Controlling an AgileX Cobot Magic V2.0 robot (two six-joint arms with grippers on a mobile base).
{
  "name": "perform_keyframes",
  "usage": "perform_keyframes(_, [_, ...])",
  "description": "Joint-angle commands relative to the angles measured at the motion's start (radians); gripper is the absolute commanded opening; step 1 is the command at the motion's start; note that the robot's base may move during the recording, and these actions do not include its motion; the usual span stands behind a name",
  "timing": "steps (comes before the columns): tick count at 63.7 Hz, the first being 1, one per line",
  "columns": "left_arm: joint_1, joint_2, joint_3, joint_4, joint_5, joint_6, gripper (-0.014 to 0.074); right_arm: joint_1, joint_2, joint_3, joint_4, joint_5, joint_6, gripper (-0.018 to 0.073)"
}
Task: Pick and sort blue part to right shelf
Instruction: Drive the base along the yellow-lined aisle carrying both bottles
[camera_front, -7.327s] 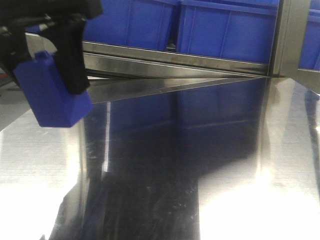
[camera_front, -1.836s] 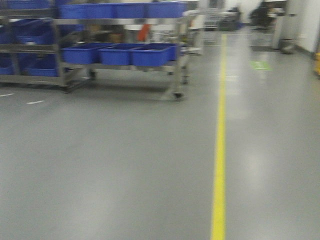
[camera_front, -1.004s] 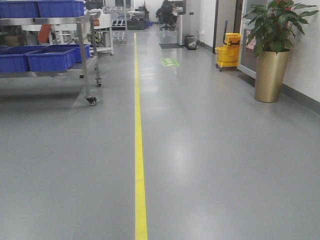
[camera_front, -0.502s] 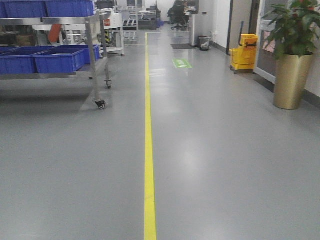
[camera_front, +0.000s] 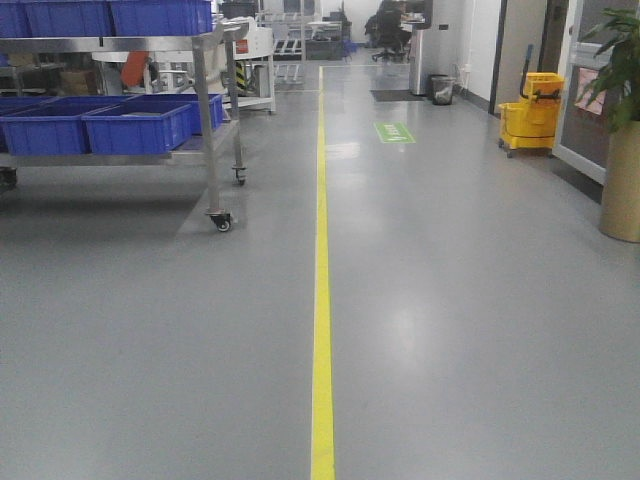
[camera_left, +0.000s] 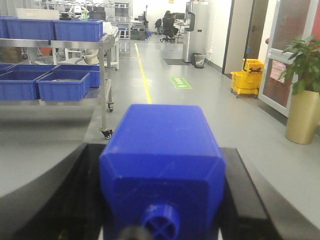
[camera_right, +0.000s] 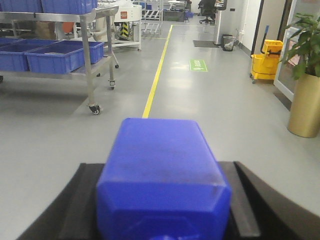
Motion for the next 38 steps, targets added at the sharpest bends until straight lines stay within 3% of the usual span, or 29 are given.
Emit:
perform_keyframes(1, [-0.005,0.01,-0.028,-0.006,-0.089,0.0,0.0386,-0.002,0.008,-0.031,-0.008,-0.09,-0.006,0.0396])
perform_keyframes(38, [-0.005,0.01,-0.028,-0.006,-0.089,0.0,0.0386,-0.002,0.008,-0.031,-0.008,-0.09,-0.006,0.0396])
